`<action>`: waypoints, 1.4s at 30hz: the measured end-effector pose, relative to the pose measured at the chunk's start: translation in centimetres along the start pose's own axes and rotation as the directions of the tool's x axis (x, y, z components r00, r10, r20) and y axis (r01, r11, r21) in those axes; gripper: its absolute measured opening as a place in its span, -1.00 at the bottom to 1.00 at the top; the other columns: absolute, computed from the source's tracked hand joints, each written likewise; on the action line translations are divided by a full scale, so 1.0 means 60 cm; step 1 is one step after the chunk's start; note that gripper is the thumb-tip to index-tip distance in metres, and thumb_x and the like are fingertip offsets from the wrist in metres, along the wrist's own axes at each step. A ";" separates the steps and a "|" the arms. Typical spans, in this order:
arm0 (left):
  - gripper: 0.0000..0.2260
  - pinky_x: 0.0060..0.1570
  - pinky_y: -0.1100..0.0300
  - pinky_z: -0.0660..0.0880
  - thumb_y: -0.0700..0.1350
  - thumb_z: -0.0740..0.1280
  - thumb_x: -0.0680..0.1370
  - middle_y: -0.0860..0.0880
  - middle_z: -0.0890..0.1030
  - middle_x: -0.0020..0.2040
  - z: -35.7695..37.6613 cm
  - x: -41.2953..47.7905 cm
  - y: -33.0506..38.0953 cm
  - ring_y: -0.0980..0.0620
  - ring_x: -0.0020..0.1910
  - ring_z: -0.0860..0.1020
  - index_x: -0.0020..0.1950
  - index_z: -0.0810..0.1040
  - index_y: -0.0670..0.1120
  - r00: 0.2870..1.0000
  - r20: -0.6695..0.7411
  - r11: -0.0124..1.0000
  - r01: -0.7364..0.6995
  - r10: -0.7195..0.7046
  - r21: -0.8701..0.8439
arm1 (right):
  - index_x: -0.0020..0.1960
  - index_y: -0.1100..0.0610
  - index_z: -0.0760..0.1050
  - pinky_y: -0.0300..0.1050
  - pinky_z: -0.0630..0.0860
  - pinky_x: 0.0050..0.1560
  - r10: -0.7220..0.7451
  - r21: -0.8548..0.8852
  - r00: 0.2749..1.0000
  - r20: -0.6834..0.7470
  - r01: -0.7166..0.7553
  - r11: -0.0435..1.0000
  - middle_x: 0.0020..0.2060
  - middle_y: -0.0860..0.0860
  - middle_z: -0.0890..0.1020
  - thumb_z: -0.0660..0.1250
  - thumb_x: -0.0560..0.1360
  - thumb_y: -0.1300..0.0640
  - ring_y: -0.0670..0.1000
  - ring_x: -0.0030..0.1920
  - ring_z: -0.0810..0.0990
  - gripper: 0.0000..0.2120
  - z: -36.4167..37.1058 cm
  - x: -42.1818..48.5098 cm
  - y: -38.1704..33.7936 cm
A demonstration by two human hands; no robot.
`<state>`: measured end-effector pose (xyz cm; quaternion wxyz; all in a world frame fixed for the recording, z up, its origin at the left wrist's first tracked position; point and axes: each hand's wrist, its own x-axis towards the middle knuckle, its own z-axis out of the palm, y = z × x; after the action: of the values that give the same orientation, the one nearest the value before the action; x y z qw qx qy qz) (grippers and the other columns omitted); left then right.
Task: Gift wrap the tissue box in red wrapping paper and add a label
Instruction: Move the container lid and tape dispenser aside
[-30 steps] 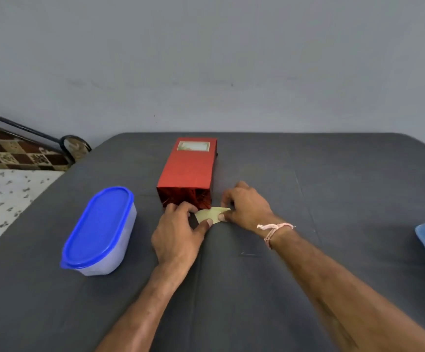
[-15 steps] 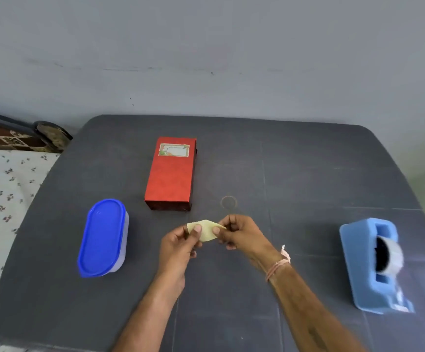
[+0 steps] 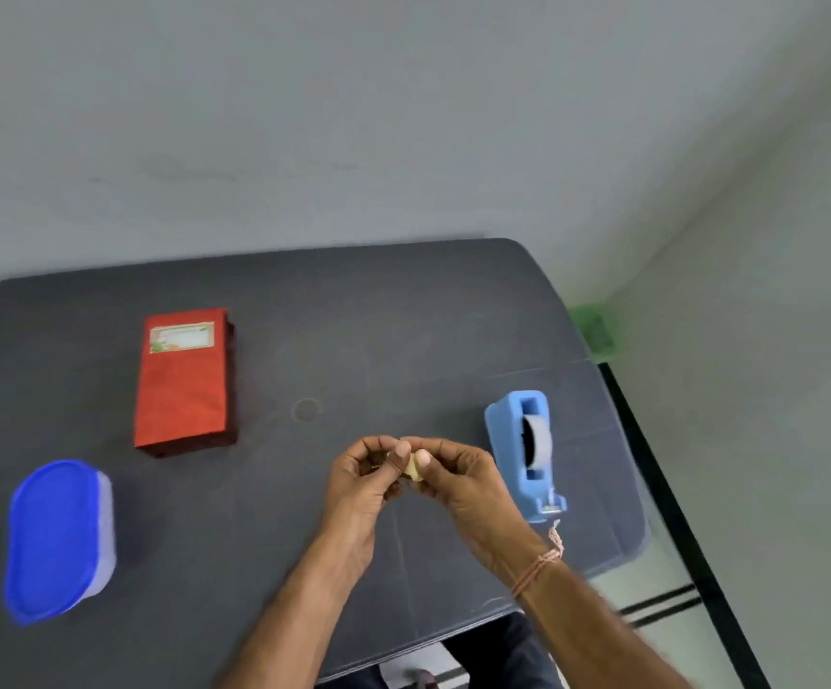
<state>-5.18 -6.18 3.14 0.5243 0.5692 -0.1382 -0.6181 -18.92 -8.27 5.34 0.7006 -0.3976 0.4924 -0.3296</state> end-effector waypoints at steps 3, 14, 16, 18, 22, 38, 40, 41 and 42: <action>-0.92 -0.21 0.22 0.50 -0.22 0.48 0.50 -0.01 0.64 -0.32 0.080 -0.006 -0.001 0.09 -0.33 0.58 -0.14 0.60 -0.15 1.000 0.012 0.999 0.009 -0.009 -0.045 | 0.21 0.17 0.68 -0.11 0.58 0.22 -0.061 0.025 0.998 -0.024 0.061 0.998 0.07 0.15 0.74 0.47 0.52 0.12 0.03 0.16 0.69 -0.72 -0.052 -0.011 -0.027; -0.82 -0.27 0.34 0.60 -0.15 0.43 0.45 -0.07 0.67 -0.24 0.441 -0.110 -0.094 0.13 -0.35 0.60 -0.01 0.61 -0.21 1.000 -0.012 0.973 0.023 -0.027 -0.231 | 0.04 0.28 0.71 0.12 0.65 0.10 -0.255 0.024 0.967 0.026 0.254 0.967 -0.04 0.26 0.74 0.43 0.54 0.31 0.25 0.02 0.72 -0.89 -0.410 -0.075 -0.121; -0.80 -0.26 0.32 0.61 -0.13 0.45 0.41 -0.08 0.66 -0.21 0.494 -0.133 -0.108 0.10 -0.31 0.61 -0.02 0.60 -0.19 0.999 -0.035 0.975 0.016 -0.024 -0.222 | -0.02 0.24 0.71 0.22 0.60 0.11 -0.258 0.037 0.966 0.013 0.257 0.966 -0.07 0.30 0.72 0.45 0.54 0.27 0.26 -0.04 0.69 -0.92 -0.453 -0.092 -0.127; -0.76 -0.22 0.26 0.63 -0.11 0.44 0.44 -0.13 0.66 -0.10 0.525 -0.146 -0.114 0.04 -0.20 0.65 0.02 0.60 -0.21 0.999 -0.024 0.973 0.018 -0.024 -0.232 | -0.07 0.25 0.69 0.18 0.58 0.09 -0.258 0.085 0.966 -0.009 0.257 0.963 -0.05 0.30 0.69 0.48 0.52 0.22 0.17 -0.05 0.65 -0.92 -0.472 -0.101 -0.137; -0.83 -0.18 0.20 0.66 -0.12 0.42 0.51 -0.12 0.70 -0.09 0.588 -0.154 -0.113 0.03 -0.15 0.72 -0.03 0.59 -0.22 0.999 -0.030 0.962 0.017 -0.026 -0.272 | -0.12 0.21 0.72 -0.01 0.54 0.26 -0.229 0.128 0.973 -0.041 0.232 0.964 0.11 0.07 0.66 0.54 0.46 0.21 0.03 0.17 0.65 -0.94 -0.515 -0.102 -0.163; -0.81 -0.27 0.21 0.56 -0.36 0.36 0.57 -0.10 0.64 -0.31 0.783 0.031 -0.121 0.01 -0.27 0.57 -0.22 0.53 -0.17 0.994 -0.086 0.977 0.052 -0.071 -0.206 | 0.00 0.29 0.68 -0.28 0.55 -0.10 -0.229 0.059 0.973 0.027 0.228 0.972 -0.16 0.09 0.73 0.43 0.52 0.28 -0.12 -0.16 0.66 -0.90 -0.710 0.019 -0.268; -0.81 -0.33 0.22 0.54 -0.35 0.34 0.59 -0.09 0.60 -0.32 0.818 0.072 -0.120 0.03 -0.31 0.54 -0.20 0.53 -0.17 0.989 -0.098 0.972 0.087 -0.111 -0.219 | -0.03 0.32 0.65 -0.20 0.57 -0.06 -0.209 0.079 0.978 0.023 0.206 0.975 -0.16 0.16 0.70 0.46 0.52 0.25 -0.01 -0.13 0.65 -0.88 -0.735 0.075 -0.278; -0.82 -0.33 0.21 0.52 -0.34 0.33 0.59 -0.09 0.58 -0.32 0.839 0.102 -0.123 0.03 -0.31 0.51 -0.20 0.53 -0.16 0.985 -0.105 0.964 0.107 -0.136 -0.242 | -0.02 0.33 0.63 -0.14 0.58 -0.03 -0.185 0.091 0.982 0.032 0.181 0.979 -0.14 0.20 0.69 0.46 0.53 0.24 0.04 -0.11 0.65 -0.86 -0.752 0.110 -0.282; -0.83 -0.29 0.20 0.51 -0.33 0.33 0.59 -0.08 0.58 -0.31 0.850 0.114 -0.121 0.03 -0.31 0.51 -0.19 0.53 -0.16 0.983 -0.115 0.960 0.113 -0.146 -0.255 | -0.02 0.34 0.62 -0.09 0.59 0.00 -0.170 0.112 0.985 0.040 0.165 0.980 -0.13 0.23 0.68 0.45 0.54 0.24 0.09 -0.09 0.65 -0.86 -0.759 0.126 -0.285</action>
<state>-50.66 -30.46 9.77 0.5575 0.5469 0.0128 -0.6244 -61.22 -33.25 8.12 0.7027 -0.4070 0.4212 -0.4038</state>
